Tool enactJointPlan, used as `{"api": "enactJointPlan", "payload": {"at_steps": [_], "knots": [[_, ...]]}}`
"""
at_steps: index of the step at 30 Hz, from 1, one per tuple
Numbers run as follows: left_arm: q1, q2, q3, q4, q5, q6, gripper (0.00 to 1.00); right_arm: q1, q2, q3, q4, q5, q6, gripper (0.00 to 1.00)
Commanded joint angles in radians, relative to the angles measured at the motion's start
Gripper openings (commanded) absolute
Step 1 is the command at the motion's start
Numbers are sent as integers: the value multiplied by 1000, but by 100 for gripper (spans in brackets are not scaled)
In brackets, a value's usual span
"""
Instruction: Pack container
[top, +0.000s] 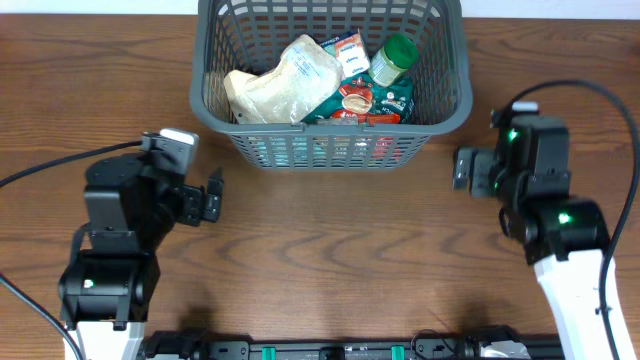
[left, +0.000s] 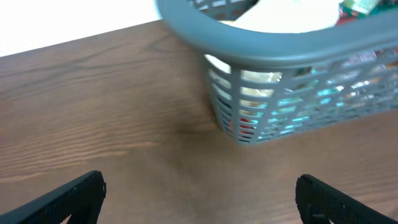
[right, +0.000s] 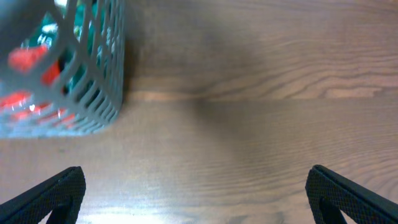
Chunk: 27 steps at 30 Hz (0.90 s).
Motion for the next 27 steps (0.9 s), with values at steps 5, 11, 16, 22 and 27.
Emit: {"api": "enactJointPlan", "payload": {"at_steps": [5, 11, 16, 22, 27], "knots": [[-76, -24, -2, -40, -92, 9, 99, 50, -121, -117, -3, 10, 31, 99], [-76, -102, -3, -68, -143, 3, 98, 52, -128, -124, -68, -2, 31, 99], [-78, -183, -14, -83, -121, -22, 98, 51, -128, -124, -77, -2, 31, 99], [-80, -254, -20, -116, -121, -71, 99, 51, -128, -124, -77, -2, 31, 99], [-80, -259, -20, -142, -120, -70, 98, 51, -128, -124, -76, -2, 31, 99]]}}
